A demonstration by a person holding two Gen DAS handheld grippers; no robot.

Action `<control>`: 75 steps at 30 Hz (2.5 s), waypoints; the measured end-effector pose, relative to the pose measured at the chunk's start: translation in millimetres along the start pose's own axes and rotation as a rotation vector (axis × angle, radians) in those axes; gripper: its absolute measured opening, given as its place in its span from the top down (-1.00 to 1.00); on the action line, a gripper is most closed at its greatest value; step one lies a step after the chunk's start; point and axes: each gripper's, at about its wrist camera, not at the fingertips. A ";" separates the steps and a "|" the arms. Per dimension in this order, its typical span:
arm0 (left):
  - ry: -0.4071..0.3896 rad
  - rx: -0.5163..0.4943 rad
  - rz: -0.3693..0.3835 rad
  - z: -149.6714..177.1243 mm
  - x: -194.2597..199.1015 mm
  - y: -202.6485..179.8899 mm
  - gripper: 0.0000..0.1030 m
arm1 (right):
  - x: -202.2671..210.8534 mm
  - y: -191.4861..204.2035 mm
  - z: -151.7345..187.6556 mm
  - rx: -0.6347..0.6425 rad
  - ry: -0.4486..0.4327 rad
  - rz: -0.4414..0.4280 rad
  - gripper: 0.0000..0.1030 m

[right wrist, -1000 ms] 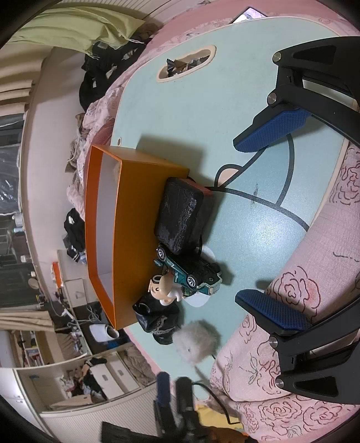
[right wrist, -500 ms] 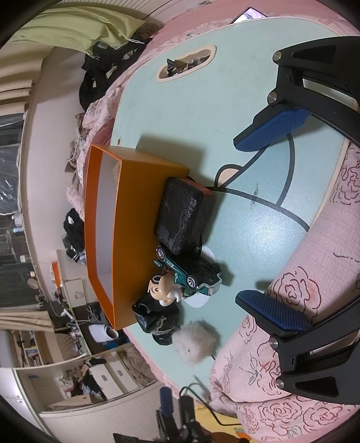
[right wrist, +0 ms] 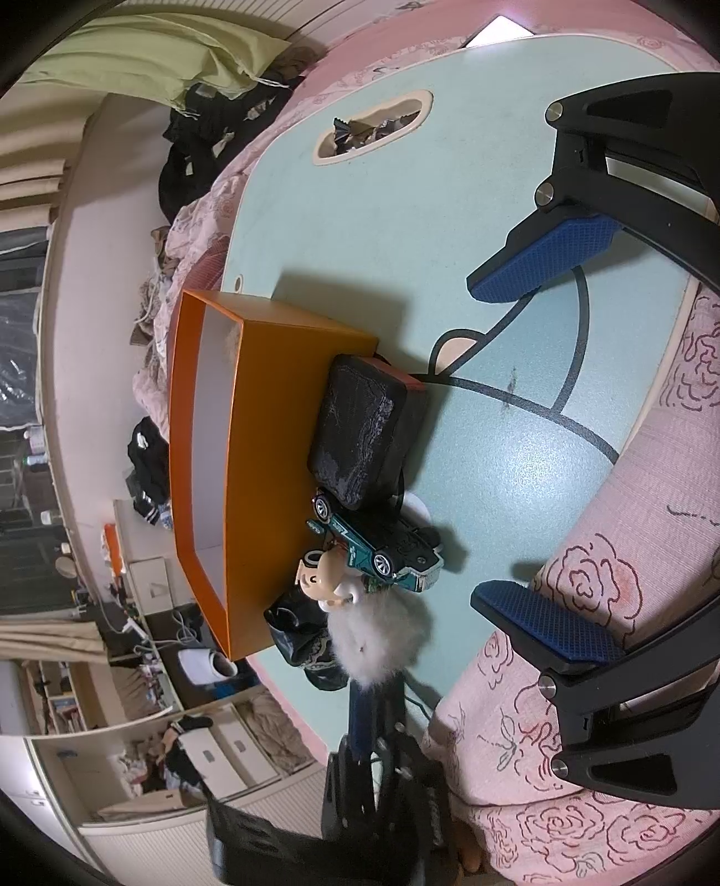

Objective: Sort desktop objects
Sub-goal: 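Place the white pom-pom on the table in front of the figurine, open left gripper, then grasp the plastic-wrapped item beside the blue tin with the right gripper, then place the plastic-wrapped item on the table beside the toy car, open right gripper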

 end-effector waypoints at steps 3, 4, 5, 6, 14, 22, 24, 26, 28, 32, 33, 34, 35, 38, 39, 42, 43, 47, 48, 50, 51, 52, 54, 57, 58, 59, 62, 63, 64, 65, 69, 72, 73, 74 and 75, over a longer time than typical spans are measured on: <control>-0.036 0.059 -0.032 15.8 4.5 14.8 -0.61 | 0.1 -0.1 0.0 0.000 0.001 0.001 -0.96; -0.062 0.071 -0.033 20.1 4.3 18.2 -0.72 | 0.2 0.0 -0.2 0.000 0.001 0.002 -0.96; -0.091 0.079 -0.037 24.1 3.1 19.7 -0.76 | 0.4 0.1 -0.3 0.001 0.002 0.003 -0.96; -0.109 0.085 -0.043 26.3 3.4 19.8 -0.76 | -0.3 0.2 -0.2 0.000 0.002 0.004 -0.96; -0.107 0.099 -0.056 26.2 0.4 21.1 -0.85 | 9.4 -2.0 -10.5 -0.056 -0.014 -0.048 -0.88; -0.111 0.100 -0.056 22.6 -2.1 19.3 -0.86 | 2.8 -5.0 -119.9 -0.195 -0.016 -0.298 -0.85; -0.113 0.101 -0.055 23.0 -2.0 19.7 -0.86 | -21.0 -2.7 -141.8 -0.260 0.046 -0.398 -0.61; -0.113 0.101 -0.055 22.6 -2.5 19.4 -0.86 | -51.4 4.1 -164.6 -0.301 0.116 -0.459 -0.36; -0.114 0.101 -0.055 22.6 -2.4 19.6 -0.86 | -83.3 14.8 -181.6 -0.320 0.185 -0.470 -0.19; -0.119 0.102 -0.054 22.8 -2.2 20.3 -0.86 | -120.6 22.7 -191.4 -0.346 0.282 -0.467 -0.17; -0.120 0.102 -0.053 22.4 -2.4 20.3 -0.86 | -128.1 24.5 -189.6 -0.345 0.307 -0.447 -0.11; -0.121 0.102 -0.053 22.2 -2.5 20.3 -0.86 | -135.1 24.6 -188.4 -0.363 0.316 -0.455 -0.09; -0.121 0.101 -0.053 22.7 -2.8 20.4 -0.86 | -140.5 23.9 -186.8 -0.381 0.327 -0.473 0.09; -0.122 0.102 -0.053 22.9 -3.0 19.6 -0.86 | -151.7 18.3 -182.7 -0.430 0.318 -0.550 0.41; -0.122 0.102 -0.053 22.9 -3.0 19.4 -0.86 | -152.6 15.9 -180.7 -0.450 0.314 -0.562 0.42; -0.122 0.102 -0.052 22.7 -2.6 19.9 -0.86 | -142.6 7.7 -177.7 -0.476 0.253 -0.577 0.43; -0.122 0.102 -0.053 22.8 -2.6 19.9 -0.86 | -133.5 3.6 -177.3 -0.486 0.206 -0.591 0.43; -0.122 0.102 -0.053 22.8 -2.6 20.0 -0.86 | -78.0 -10.2 -174.2 -0.462 0.039 -0.582 0.43; -0.122 0.102 -0.053 22.9 -2.6 20.0 -0.86 | -66.5 -11.0 -171.6 -0.446 0.015 -0.570 0.43; -0.122 0.102 -0.053 22.9 -2.7 20.0 -0.86 | -34.3 -13.4 -158.5 -0.394 -0.045 -0.524 0.43; -0.122 0.102 -0.053 22.9 -2.7 20.0 -0.86 | -20.9 -15.1 -150.0 -0.373 -0.070 -0.499 0.43; -0.122 0.102 -0.053 22.9 -2.8 20.1 -0.86 | -5.3 -18.3 -133.5 -0.356 -0.092 -0.464 0.43; -0.122 0.102 -0.053 22.9 -2.8 20.2 -0.86 | 11.7 -22.0 -105.2 -0.332 -0.104 -0.391 0.42; -0.121 0.102 -0.053 23.0 -2.8 20.2 -0.87 | 22.3 -30.1 -59.3 -0.318 -0.072 -0.296 0.42; -0.122 0.102 -0.053 23.0 -2.8 20.3 -0.87 | 22.2 -31.7 -46.1 -0.320 -0.060 -0.291 0.42; -0.121 0.102 -0.053 23.0 -2.7 20.5 -0.87 | 20.6 -32.9 -38.1 -0.318 -0.052 -0.289 0.42; -0.122 0.102 -0.053 23.1 -2.8 20.3 -0.87 | 13.0 -33.6 -12.6 -0.287 -0.004 -0.244 0.42; -0.122 0.102 -0.053 23.1 -2.7 20.4 -0.87 | 11.0 -37.0 -10.1 -0.285 0.009 -0.239 0.42; -0.121 0.102 -0.053 23.1 -2.7 20.5 -0.87 | 4.5 -36.5 -7.5 -0.288 0.025 -0.235 0.42; -0.121 0.102 -0.053 23.1 -2.7 20.5 -0.87 | -0.7 -36.7 -7.1 -0.294 0.032 -0.243 0.42; -0.122 0.103 -0.052 23.5 -2.6 20.8 -0.87 | -18.5 -28.7 -25.1 -0.273 0.025 -0.270 0.41; -0.122 0.103 -0.052 23.4 -2.6 20.9 -0.87 | -20.3 -21.2 -32.0 -0.207 0.027 -0.237 0.39; -0.122 0.102 -0.052 23.4 -2.6 20.9 -0.87 | -17.6 -18.5 -33.8 -0.187 0.017 -0.227 0.38; -0.122 0.103 -0.052 23.4 -2.7 21.0 -0.87 | -14.3 -18.3 -33.2 -0.181 0.003 -0.222 0.34; -0.122 0.103 -0.052 23.5 -2.5 21.3 -0.87 | -11.8 -19.1 -32.3 -0.182 -0.010 -0.218 0.14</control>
Point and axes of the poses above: each gripper's, at about its wrist camera, not at the fingertips, and x roughly against the way its jaws point, y to its left, z to its underside, and after that the axes turned 10 degrees about x, right-handed
